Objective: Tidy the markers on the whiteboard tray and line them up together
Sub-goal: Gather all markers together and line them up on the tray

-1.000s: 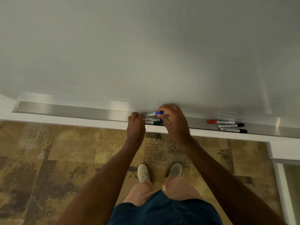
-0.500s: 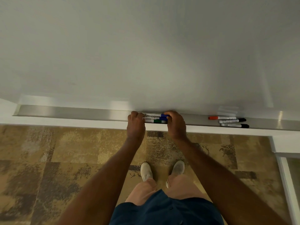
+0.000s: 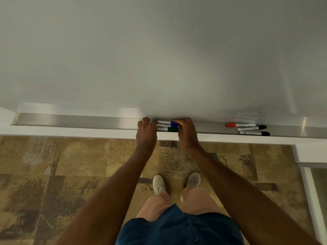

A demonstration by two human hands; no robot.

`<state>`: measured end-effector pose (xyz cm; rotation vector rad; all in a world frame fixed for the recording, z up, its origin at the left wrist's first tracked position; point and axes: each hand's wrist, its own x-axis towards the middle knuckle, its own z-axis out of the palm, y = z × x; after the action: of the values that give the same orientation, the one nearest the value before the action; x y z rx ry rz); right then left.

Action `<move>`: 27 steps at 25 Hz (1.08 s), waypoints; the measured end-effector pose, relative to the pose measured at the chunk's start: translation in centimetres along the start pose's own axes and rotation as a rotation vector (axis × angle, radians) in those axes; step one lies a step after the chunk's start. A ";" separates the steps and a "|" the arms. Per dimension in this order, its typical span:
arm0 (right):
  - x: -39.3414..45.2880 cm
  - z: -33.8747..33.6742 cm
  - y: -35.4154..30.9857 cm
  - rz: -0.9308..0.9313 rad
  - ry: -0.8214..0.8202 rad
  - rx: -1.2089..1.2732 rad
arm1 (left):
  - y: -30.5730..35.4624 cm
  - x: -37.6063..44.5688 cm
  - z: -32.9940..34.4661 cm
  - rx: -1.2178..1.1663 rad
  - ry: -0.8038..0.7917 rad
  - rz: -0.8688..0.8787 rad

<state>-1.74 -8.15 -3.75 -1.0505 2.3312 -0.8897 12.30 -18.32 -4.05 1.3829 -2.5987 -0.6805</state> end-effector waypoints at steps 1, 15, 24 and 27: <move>-0.1 -0.1 0.0 -0.012 0.004 -0.007 | 0.0 0.0 0.1 0.003 -0.001 0.002; 0.6 0.3 0.2 -0.032 -0.034 -0.013 | 0.8 0.3 -0.2 0.106 -0.021 0.091; -0.7 -1.3 2.0 -0.028 -0.005 0.078 | 2.1 0.2 0.6 0.151 -0.085 0.235; -2.0 -5.1 5.5 -0.018 0.160 0.042 | 2.1 0.1 0.2 0.145 -0.103 0.223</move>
<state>-6.32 -1.92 -3.84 -1.0181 2.4237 -1.0607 10.59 -17.37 -3.33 1.0938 -2.8765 -0.5550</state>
